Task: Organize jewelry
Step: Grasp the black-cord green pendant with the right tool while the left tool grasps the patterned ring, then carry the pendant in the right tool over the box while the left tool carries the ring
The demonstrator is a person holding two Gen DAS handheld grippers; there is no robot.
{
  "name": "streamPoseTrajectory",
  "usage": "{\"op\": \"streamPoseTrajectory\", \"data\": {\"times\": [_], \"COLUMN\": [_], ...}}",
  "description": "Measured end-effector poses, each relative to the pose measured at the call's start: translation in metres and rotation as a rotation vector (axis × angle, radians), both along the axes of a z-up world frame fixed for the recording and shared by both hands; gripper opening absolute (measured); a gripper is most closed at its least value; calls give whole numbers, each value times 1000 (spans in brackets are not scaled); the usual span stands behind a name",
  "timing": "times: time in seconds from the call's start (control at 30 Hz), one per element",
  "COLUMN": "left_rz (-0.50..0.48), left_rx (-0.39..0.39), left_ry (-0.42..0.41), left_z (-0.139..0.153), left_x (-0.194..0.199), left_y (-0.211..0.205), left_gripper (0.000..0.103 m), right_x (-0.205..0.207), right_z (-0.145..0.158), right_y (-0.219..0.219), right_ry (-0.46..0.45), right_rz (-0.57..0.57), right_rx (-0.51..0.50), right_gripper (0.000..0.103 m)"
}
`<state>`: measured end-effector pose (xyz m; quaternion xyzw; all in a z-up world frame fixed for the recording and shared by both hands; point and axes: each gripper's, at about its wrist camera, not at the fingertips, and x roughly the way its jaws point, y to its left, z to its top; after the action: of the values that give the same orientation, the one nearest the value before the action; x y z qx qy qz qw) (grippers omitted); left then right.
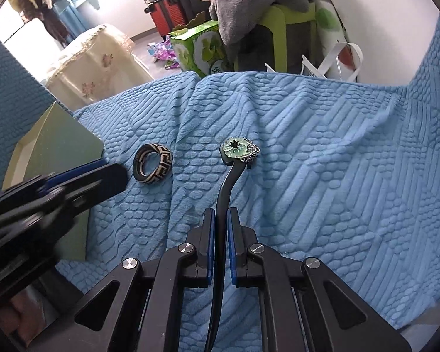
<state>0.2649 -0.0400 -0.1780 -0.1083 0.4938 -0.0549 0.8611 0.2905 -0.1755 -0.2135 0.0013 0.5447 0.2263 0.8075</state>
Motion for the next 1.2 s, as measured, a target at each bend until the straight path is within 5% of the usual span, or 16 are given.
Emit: {"op": "streamPoseTrajectory", "data": {"times": [0.3,0.4,0.7,1.2], "left_rz": [37,25,0,88], "left_rx": [71,96,148,-20], "left_ry": [87,89,64,38], "left_z": [-37,-44,-46,-24], "left_x": [23,25,29,-12], "left_y": [1,-2,-10,5], "left_gripper": [25,11,8,6], "right_x": [2,3,4,-8], "right_z": [1,0,-5,1], "right_y": [-17,-21,-28,-17], "right_ry": [17,24,37,-1], "right_rz": [-28,-26,-31,23], "right_rx": [45,59,62,48], "right_gripper": [6,6,6,6]}}
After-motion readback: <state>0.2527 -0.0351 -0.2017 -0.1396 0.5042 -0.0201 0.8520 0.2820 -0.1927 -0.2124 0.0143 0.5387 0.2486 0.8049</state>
